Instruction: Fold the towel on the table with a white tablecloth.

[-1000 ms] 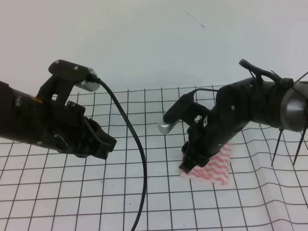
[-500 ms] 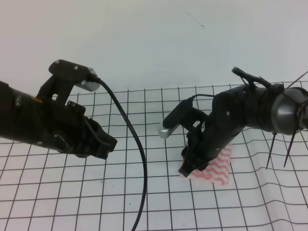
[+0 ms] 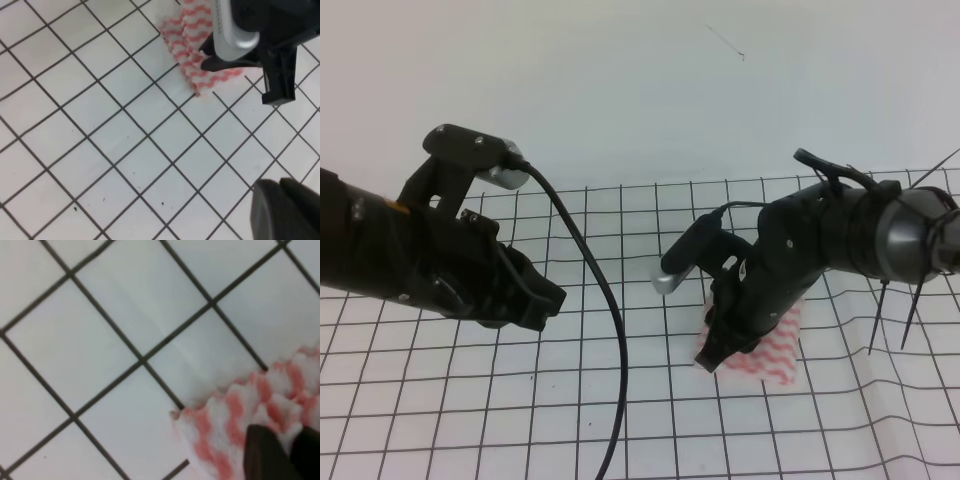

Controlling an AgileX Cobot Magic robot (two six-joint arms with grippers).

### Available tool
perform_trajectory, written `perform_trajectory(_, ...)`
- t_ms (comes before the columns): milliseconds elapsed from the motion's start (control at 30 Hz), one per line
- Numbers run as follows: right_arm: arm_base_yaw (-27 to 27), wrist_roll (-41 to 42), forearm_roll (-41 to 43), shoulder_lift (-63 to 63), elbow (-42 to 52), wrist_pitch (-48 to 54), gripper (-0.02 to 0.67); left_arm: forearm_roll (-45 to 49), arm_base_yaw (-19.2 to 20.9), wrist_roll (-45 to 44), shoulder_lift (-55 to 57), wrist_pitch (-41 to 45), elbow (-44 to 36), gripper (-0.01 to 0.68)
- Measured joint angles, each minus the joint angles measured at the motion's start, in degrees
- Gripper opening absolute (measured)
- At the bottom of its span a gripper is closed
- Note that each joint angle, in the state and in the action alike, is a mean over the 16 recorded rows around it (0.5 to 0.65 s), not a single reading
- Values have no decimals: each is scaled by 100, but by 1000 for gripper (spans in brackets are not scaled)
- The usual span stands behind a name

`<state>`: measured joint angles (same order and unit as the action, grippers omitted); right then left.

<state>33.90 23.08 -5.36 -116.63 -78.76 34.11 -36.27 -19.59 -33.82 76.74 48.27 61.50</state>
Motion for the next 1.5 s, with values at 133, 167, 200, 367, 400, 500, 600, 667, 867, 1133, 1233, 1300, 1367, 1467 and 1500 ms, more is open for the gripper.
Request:
perform_trajectory(133,0,8,46,-13,-3,43,43,-8,0,-8,0,4,0,-2)
perform_trajectory(167,0,10,52,-16,-3,62,31,-9,0,-10,0,4,0,-2)
perform_trajectory(200,0,13,55,-19,-4,81,17,-11,0,-12,0,5,0,-2)
perform_trajectory(367,0,81,55,-6,-7,175,-1,-15,0,-22,0,7,0,-2)
perform_trajectory(400,0,104,54,7,-8,195,-1,-16,0,-23,0,7,0,-2)
perform_trajectory(500,0,199,45,63,-8,258,-2,-20,0,-27,0,7,0,-2)
perform_trajectory(600,0,354,-2,134,-8,331,-2,-24,0,-30,0,7,0,-2)
perform_trajectory(667,0,498,-65,183,-8,392,-2,-27,0,-32,0,7,0,-2)
perform_trajectory(867,0,1004,-352,318,-8,588,-2,-35,0,-35,0,7,0,-2)
perform_trajectory(1133,0,1480,-702,334,-8,756,-2,-39,0,-37,0,7,0,-2)
perform_trajectory(1233,0,1541,-784,292,-8,756,0,-39,0,-38,0,7,0,-2)
perform_trajectory(1300,0,1568,-832,262,-8,739,7,-39,0,-42,0,7,0,-2)
perform_trajectory(1367,0,1602,-891,232,-8,721,24,-39,0,-46,0,8,0,-2)
perform_trajectory(1467,0,1653,-983,186,-8,701,66,-39,0,-53,0,10,0,-2)
perform_trajectory(1500,0,1670,-1015,170,-8,695,84,-39,0,-55,0,11,0,-2)
